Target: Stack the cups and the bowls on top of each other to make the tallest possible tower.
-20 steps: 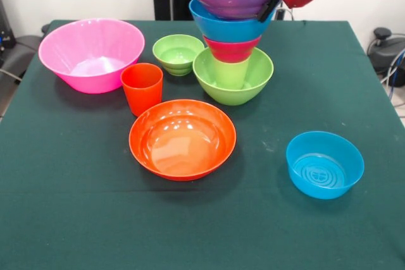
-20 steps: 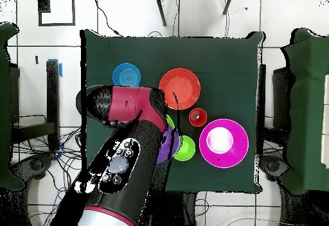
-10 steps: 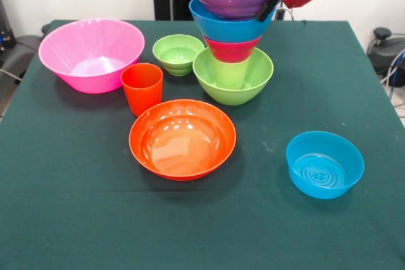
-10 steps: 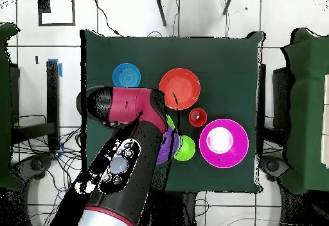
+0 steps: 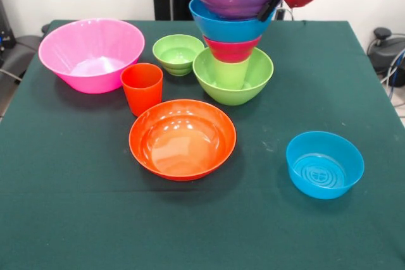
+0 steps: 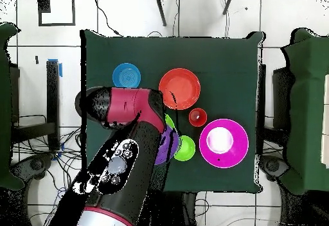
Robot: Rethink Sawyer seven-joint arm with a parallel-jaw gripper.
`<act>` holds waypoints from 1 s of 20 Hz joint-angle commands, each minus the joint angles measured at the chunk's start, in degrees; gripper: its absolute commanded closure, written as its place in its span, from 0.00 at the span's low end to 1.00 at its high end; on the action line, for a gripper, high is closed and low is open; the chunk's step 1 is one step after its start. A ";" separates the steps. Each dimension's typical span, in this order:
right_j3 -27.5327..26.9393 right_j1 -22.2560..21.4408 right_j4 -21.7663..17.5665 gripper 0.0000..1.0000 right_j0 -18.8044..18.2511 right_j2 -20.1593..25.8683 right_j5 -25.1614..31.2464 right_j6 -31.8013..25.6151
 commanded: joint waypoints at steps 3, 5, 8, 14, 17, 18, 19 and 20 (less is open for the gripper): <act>1.65 2.15 -5.22 0.00 1.98 2.61 -4.40 2.15; 0.36 2.98 -5.77 0.00 2.87 1.23 -2.65 3.32; -1.06 3.77 -6.62 0.00 3.95 -0.42 -0.95 3.89; -1.25 4.28 -6.44 0.00 3.86 -0.71 -1.58 3.65; -1.17 4.29 -6.21 0.00 3.95 -0.80 -1.64 3.40; -1.10 4.25 -6.08 0.00 3.91 -0.82 -1.74 3.27; -1.09 4.24 -6.00 0.00 3.92 -0.84 -1.73 3.20; -1.10 4.18 -5.92 0.00 3.84 -0.83 -1.72 3.08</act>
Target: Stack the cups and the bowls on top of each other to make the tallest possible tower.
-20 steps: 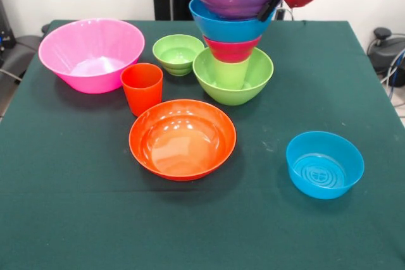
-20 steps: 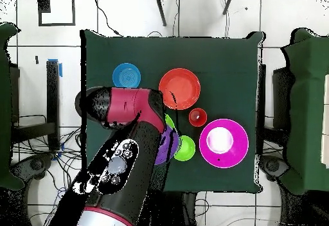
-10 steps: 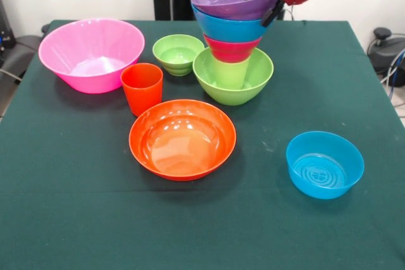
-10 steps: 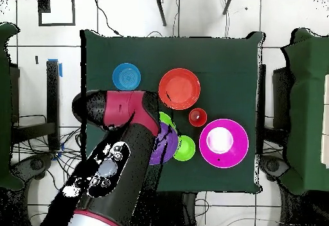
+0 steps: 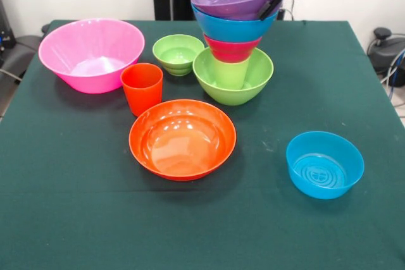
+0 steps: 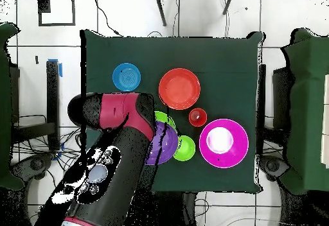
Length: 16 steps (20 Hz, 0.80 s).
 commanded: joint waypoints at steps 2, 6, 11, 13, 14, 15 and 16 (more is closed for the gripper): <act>-0.79 3.12 -3.15 0.00 -0.14 3.74 -2.01 2.90; -0.73 2.71 -2.86 0.00 -0.73 4.25 -2.89 2.08; -1.48 1.66 -2.11 0.00 -2.43 5.66 -3.85 0.01; -2.31 1.41 -2.01 0.00 -3.44 6.25 -3.95 -1.21; -2.88 1.40 -2.13 0.00 -3.80 6.34 -3.80 -1.67; -3.34 1.42 -2.22 0.00 -4.12 6.43 -3.74 -1.97; -3.81 1.45 -2.30 0.00 -4.45 6.52 -3.68 -2.28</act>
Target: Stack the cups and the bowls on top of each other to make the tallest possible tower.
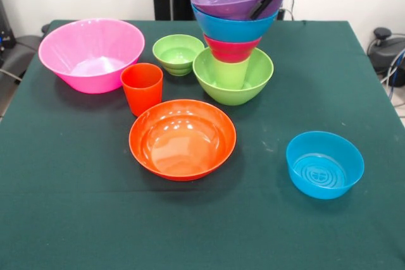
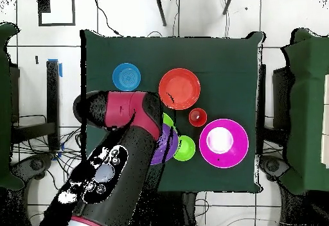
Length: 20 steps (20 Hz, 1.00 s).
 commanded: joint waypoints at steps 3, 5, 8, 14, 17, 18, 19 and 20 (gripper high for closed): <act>-4.42 1.56 -2.58 0.00 -3.82 6.95 -3.71 -3.02; -5.04 1.36 -2.85 0.00 -4.30 7.01 -3.41 -3.65; -5.88 1.06 -3.12 0.00 -4.89 7.18 -2.91 -4.40; -7.17 0.71 -3.42 0.00 -6.01 7.67 -2.77 -5.60; -7.09 0.03 -3.95 0.00 -7.10 8.02 -3.19 -7.55; -7.08 -0.18 -4.23 0.00 -7.68 8.21 -3.50 -8.53; -6.94 -0.45 -4.45 0.00 -8.31 8.46 -3.87 -9.52; -6.82 -0.71 -4.75 0.00 -8.95 8.70 -4.29 -10.51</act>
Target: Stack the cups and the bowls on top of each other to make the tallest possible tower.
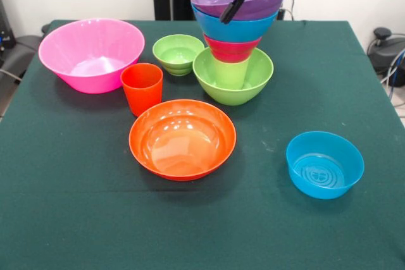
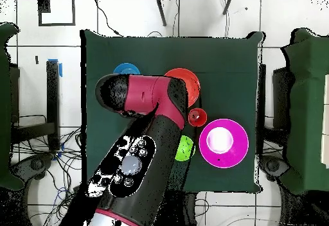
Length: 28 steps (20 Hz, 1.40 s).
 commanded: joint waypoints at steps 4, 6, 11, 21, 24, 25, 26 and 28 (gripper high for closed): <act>-1.04 -1.10 -5.64 0.00 -5.62 9.63 -5.79 -13.38; -1.17 -1.44 -6.11 0.00 -6.47 10.15 -6.06 -13.91; -2.34 -1.91 -7.06 0.00 -8.68 11.89 -5.65 -15.07; 0.38 -0.15 -9.99 0.00 -11.49 15.94 -13.42 -13.20; 2.07 0.07 -10.96 0.00 -12.29 16.65 -15.84 -12.85; 2.91 -0.02 -11.07 0.00 -12.83 17.28 -16.70 -13.03; 3.47 -0.01 -11.46 0.00 -13.13 17.57 -17.37 -13.08; 4.55 0.06 -12.23 0.00 -13.86 18.41 -18.89 -13.20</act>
